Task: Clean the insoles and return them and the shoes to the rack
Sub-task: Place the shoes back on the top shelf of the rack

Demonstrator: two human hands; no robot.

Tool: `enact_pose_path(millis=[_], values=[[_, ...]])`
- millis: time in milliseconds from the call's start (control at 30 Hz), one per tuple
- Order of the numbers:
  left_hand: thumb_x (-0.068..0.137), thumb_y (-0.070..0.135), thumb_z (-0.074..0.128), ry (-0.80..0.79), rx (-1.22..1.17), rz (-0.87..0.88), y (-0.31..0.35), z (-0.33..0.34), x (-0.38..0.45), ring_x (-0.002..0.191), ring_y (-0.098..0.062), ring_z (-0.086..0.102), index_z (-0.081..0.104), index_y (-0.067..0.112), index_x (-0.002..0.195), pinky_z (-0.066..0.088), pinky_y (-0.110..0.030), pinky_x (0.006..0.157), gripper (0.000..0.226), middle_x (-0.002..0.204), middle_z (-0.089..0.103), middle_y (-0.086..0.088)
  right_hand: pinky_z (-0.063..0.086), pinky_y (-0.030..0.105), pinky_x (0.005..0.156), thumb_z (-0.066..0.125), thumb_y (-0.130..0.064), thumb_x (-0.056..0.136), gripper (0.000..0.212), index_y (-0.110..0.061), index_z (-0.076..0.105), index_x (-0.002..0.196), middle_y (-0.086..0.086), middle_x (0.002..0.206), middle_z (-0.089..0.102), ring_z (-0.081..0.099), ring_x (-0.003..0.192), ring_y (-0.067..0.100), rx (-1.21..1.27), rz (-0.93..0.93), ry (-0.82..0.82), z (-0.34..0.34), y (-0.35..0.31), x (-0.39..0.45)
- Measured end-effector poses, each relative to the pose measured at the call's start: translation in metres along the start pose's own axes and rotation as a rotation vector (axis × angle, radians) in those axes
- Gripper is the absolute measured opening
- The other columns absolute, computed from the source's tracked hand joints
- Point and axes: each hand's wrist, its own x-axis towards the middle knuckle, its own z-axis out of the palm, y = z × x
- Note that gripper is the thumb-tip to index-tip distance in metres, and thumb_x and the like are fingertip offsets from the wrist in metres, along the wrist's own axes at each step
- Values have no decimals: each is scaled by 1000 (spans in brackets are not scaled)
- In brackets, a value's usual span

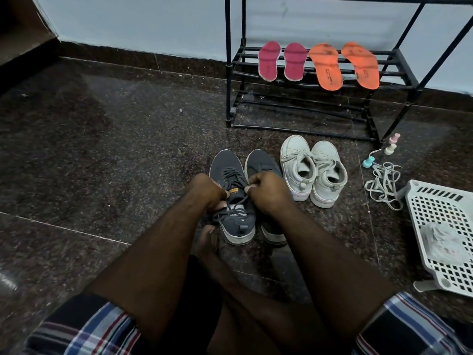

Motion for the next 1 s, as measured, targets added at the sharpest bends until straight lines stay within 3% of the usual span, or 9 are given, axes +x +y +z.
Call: enact_pose_path(millis=[100, 167, 233, 333, 467, 700, 767, 900, 1000], values=[[83, -8, 73, -83, -105, -6, -3, 4, 0, 68, -25, 68, 61, 2, 78, 62, -33, 61, 17, 82, 68, -19, 59, 37, 75, 76, -11, 78, 10, -16, 69, 82, 1, 76, 72, 70, 70, 16, 196, 62, -55, 10, -2, 7], [79, -2, 79, -36, 92, 104, -8, 4, 8, 69, -22, 66, 62, 10, 75, 61, -34, 69, 21, 80, 69, -13, 60, 40, 75, 79, -10, 73, 13, -16, 71, 82, 0, 75, 73, 71, 70, 16, 240, 19, -113, 14, -2, 8], [73, 10, 86, 44, 312, 196, -11, 3, 10, 75, -21, 65, 61, 19, 71, 55, -32, 74, 27, 78, 69, -3, 56, 33, 76, 79, -14, 74, 15, -16, 73, 88, 2, 85, 74, 69, 81, 19, -25, -128, -160, 17, -2, 5], [72, 22, 86, 103, 471, 269, -14, 7, 5, 86, -25, 66, 56, 21, 80, 53, -32, 74, 31, 91, 68, -5, 46, 32, 67, 69, -16, 80, 16, -12, 66, 94, 11, 93, 70, 65, 90, 31, -391, -295, -49, 26, 0, 0], [82, 36, 72, 172, 564, 317, -21, 16, 7, 109, -39, 60, 49, 7, 121, 50, -41, 86, 54, 120, 58, -19, 48, 38, 67, 61, -14, 84, 25, -12, 51, 107, 12, 106, 60, 58, 98, 32, -572, -460, 90, 39, 4, 2], [88, 39, 65, 59, 680, 205, -26, 25, 13, 113, -38, 62, 43, 5, 131, 51, -41, 89, 59, 124, 63, -22, 43, 36, 51, 45, -15, 90, 18, -11, 51, 106, 13, 97, 58, 64, 81, 32, -791, -522, 191, 52, -1, 20], [89, 36, 65, 69, 689, 213, -26, 27, 13, 111, -38, 63, 43, 4, 130, 52, -41, 87, 57, 123, 63, -22, 41, 36, 51, 41, -13, 92, 18, -9, 52, 106, 14, 95, 59, 67, 76, 33, -796, -521, 171, 51, -3, 21], [86, 38, 66, 97, 664, 243, -28, 28, 18, 108, -40, 64, 45, 5, 124, 54, -46, 87, 54, 120, 63, -22, 51, 44, 73, 54, -17, 91, 30, -11, 47, 119, 15, 115, 55, 61, 98, 36, -632, -457, -13, 35, -10, 13], [66, 50, 81, 58, 743, 173, -22, 28, 20, 120, -38, 57, 43, 9, 133, 52, -47, 96, 87, 133, 54, -20, 53, 36, 78, 59, -17, 83, 25, -16, 65, 108, 11, 105, 68, 64, 95, 31, -332, -323, -7, -7, 2, 20]])
